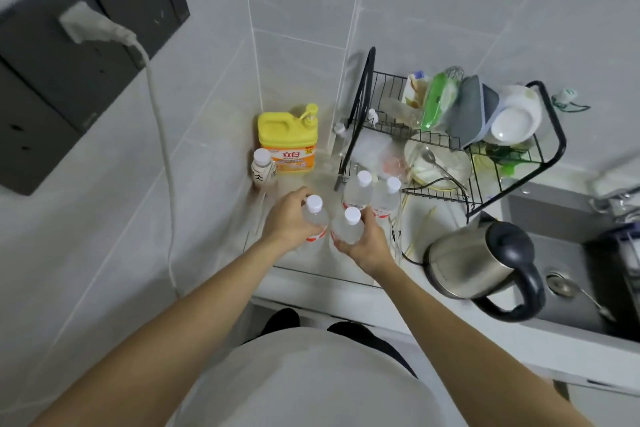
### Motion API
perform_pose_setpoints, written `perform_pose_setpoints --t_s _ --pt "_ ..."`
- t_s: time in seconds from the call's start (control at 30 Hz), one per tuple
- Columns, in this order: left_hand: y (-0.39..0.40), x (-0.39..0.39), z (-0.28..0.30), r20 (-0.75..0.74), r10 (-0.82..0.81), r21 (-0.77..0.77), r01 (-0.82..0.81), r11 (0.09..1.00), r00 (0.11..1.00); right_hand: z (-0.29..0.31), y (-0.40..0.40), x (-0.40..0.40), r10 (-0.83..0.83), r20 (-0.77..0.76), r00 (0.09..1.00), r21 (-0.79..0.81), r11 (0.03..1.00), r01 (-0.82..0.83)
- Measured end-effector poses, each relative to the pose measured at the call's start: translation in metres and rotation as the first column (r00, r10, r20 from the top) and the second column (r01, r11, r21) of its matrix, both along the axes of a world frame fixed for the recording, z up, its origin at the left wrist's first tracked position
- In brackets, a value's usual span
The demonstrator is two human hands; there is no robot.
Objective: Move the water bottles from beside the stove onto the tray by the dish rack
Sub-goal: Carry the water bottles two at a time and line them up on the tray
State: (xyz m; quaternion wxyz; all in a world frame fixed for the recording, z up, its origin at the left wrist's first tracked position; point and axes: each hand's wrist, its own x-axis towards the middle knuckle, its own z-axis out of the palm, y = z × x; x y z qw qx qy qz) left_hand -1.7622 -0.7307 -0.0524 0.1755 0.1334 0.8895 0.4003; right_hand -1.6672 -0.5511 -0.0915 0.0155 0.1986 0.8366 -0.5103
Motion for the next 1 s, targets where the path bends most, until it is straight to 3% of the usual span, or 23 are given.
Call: perform_pose_setpoints --t_s 0.3,0.5,0.67,0.8,1.0 --pt "0.0 0.0 0.0 -0.027 -0.139 -0.121 0.135 0.984 0.99 0.007 0.015 0.006 0.128 -0.011 0.992 0.049 0.991 -0.127" --pt "-0.008 -0.018 0.022 -0.183 -0.386 -0.29 0.326 0.9 0.904 0.021 0.034 0.006 0.187 -0.131 0.973 0.336 0.932 -0.134" --pt "-0.001 -0.02 0.032 -0.166 -0.567 -0.489 0.432 0.758 0.807 0.044 0.039 -0.009 0.27 0.08 0.96 0.527 0.806 -0.27" --pt "-0.003 -0.018 0.031 -0.179 -0.575 -0.53 0.414 0.74 0.798 0.051 0.04 -0.02 0.34 0.126 0.932 0.576 0.74 -0.348" --pt "-0.004 -0.008 0.028 -0.258 -0.46 -0.587 0.241 0.773 0.85 0.062 0.035 -0.037 0.453 0.181 0.873 0.65 0.611 -0.452"
